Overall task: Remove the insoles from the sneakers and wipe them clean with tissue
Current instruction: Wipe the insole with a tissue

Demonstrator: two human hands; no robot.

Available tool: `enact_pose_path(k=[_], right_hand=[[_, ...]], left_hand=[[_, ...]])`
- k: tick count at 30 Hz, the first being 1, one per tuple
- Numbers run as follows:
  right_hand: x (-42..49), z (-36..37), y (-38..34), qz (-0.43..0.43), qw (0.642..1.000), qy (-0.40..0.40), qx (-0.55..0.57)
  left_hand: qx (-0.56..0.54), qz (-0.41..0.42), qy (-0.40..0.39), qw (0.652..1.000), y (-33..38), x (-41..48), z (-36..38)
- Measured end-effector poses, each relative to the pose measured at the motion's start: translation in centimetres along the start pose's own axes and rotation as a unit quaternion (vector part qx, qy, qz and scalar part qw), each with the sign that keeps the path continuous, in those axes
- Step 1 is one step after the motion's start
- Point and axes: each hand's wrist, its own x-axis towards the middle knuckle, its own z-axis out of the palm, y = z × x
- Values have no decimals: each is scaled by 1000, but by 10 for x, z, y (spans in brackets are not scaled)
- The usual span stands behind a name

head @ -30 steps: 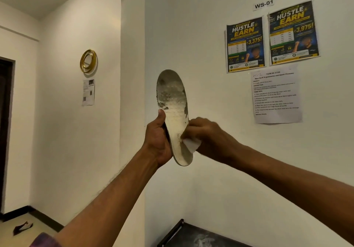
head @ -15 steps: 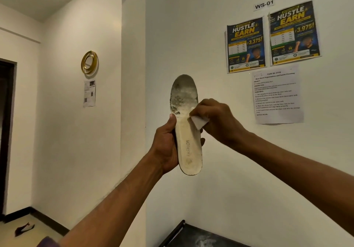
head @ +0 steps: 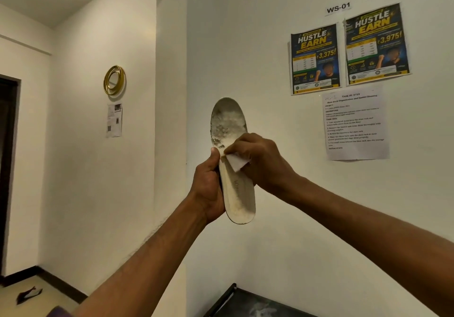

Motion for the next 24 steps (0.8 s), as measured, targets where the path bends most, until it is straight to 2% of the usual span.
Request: enact_pose_path(k=[4,11,18,24], right_hand=[[16,13,6,59,995,75,17],[34,68,-21,47,994,69,64],[19,180,-67,76,986,7,147],[-41,327,-115,131,963,-55,230]], left_hand=[[11,5,34,999,10,-1,-24],[17,27,83,996,42,-12,-89],[7,26,173,984,36,-50,-178],[19,-3,313,950,-13,-97,-312]])
